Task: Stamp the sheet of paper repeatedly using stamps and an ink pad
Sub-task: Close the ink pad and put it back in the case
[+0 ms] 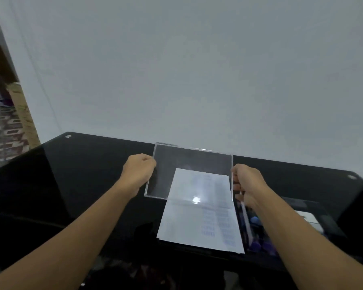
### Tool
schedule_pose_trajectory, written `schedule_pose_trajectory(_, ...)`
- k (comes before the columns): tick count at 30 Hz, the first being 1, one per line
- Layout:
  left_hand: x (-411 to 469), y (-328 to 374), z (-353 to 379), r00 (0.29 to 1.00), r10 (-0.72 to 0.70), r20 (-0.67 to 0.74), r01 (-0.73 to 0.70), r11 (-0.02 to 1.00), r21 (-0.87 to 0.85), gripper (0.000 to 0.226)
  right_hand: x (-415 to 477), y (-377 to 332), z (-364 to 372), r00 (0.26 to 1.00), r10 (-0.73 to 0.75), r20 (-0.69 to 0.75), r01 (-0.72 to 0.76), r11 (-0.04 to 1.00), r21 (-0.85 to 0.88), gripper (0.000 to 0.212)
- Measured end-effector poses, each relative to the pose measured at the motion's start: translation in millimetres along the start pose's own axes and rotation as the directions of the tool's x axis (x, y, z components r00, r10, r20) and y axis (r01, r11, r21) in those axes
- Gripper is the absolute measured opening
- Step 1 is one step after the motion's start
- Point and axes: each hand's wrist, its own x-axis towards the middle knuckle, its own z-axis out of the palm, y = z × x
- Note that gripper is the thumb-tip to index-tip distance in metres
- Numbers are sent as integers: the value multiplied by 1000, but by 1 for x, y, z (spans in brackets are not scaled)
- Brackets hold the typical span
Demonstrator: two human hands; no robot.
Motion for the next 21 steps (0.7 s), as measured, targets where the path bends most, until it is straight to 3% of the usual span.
schedule_pose_trajectory(6,-44,36,59,990,24,141,2,983,-182,22,-9,-2,-82,980,-80,-182,87,996,31,19)
schedule_pose_trajectory(12,-74,61,109,941,-43,337,156,935,-317,18,-15,0,-153,943,-106,-316,158,977,145,38)
schedule_pose_trajectory(18,-104,65,146,894,-51,446,284,834,-474,36,-22,14,-200,924,-79,-375,185,949,256,22)
schedule_pose_trajectory(21,-117,60,163,890,-21,456,239,872,-427,20,-23,27,-213,909,-65,-412,155,970,188,7)
